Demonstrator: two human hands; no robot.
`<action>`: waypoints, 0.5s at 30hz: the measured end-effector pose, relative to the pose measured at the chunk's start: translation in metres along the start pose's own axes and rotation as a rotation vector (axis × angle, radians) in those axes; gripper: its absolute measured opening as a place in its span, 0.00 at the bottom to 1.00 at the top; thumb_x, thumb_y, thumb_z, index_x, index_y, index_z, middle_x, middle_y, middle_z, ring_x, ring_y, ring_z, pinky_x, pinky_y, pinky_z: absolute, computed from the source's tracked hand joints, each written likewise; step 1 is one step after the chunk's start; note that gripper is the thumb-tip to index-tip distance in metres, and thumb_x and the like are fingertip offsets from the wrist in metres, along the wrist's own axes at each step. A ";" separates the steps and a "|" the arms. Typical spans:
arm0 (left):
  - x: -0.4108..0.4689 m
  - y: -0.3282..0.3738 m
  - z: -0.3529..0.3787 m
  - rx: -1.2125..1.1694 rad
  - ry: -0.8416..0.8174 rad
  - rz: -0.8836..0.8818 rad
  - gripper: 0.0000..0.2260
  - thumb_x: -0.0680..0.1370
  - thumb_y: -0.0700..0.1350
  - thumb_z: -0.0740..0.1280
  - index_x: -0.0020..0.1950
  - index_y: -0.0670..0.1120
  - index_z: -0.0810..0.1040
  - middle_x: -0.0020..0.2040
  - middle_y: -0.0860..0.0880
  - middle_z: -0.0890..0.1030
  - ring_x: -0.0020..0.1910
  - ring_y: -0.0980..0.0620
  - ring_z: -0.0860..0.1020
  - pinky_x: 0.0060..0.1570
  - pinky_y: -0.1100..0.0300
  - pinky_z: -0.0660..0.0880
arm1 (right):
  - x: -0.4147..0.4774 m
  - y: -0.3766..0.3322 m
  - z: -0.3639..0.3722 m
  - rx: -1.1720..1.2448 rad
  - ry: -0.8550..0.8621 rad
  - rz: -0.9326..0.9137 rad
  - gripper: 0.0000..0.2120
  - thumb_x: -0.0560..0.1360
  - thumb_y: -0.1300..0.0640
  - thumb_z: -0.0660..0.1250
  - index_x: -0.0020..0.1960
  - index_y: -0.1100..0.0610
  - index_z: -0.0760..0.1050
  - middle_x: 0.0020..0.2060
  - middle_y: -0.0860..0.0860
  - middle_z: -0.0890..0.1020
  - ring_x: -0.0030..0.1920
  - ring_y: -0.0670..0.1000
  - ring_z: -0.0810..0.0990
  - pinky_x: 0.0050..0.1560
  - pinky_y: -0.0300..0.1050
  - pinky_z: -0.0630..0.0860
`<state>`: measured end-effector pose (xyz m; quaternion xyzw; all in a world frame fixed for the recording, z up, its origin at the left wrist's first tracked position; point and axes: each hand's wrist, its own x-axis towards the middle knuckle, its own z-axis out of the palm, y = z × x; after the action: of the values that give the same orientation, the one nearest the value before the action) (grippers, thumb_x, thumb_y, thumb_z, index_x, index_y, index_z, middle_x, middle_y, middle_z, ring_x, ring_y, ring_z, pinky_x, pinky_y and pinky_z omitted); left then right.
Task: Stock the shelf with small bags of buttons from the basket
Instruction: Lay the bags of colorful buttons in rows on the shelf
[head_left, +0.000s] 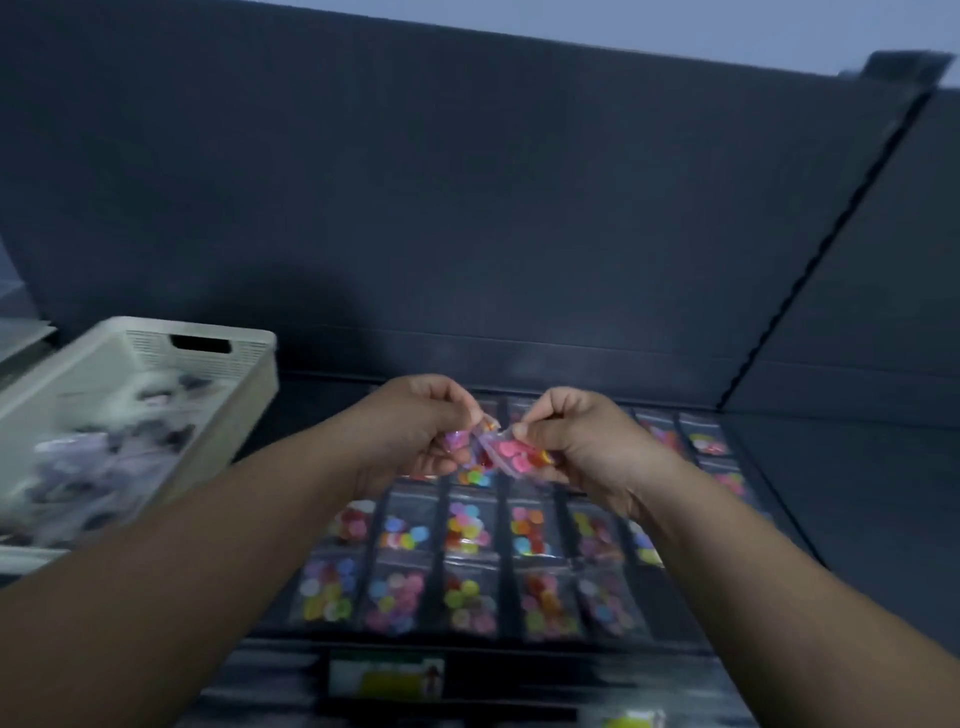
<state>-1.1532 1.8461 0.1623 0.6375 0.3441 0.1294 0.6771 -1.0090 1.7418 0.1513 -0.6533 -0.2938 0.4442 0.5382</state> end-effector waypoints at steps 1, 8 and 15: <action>0.001 -0.002 0.014 -0.001 0.017 -0.004 0.06 0.77 0.37 0.65 0.41 0.44 0.75 0.31 0.52 0.82 0.26 0.56 0.76 0.26 0.65 0.74 | -0.006 0.004 -0.017 -0.031 0.029 0.015 0.11 0.73 0.67 0.68 0.35 0.57 0.71 0.28 0.51 0.75 0.26 0.44 0.76 0.31 0.43 0.80; 0.002 -0.011 0.086 -0.008 0.044 -0.031 0.05 0.77 0.38 0.65 0.41 0.45 0.76 0.30 0.52 0.81 0.26 0.56 0.76 0.26 0.66 0.74 | -0.053 0.024 -0.111 -0.308 0.163 0.021 0.07 0.72 0.67 0.68 0.45 0.56 0.74 0.29 0.50 0.75 0.26 0.45 0.70 0.27 0.37 0.69; 0.002 -0.008 0.126 0.016 0.002 -0.027 0.05 0.77 0.38 0.66 0.41 0.45 0.77 0.32 0.50 0.82 0.30 0.53 0.78 0.28 0.63 0.75 | -0.083 0.040 -0.152 -0.193 0.074 0.101 0.15 0.72 0.74 0.62 0.54 0.59 0.69 0.31 0.58 0.79 0.27 0.54 0.76 0.29 0.41 0.70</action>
<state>-1.0742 1.7485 0.1479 0.6380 0.3543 0.1180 0.6734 -0.9128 1.5927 0.1383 -0.7318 -0.2818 0.4162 0.4602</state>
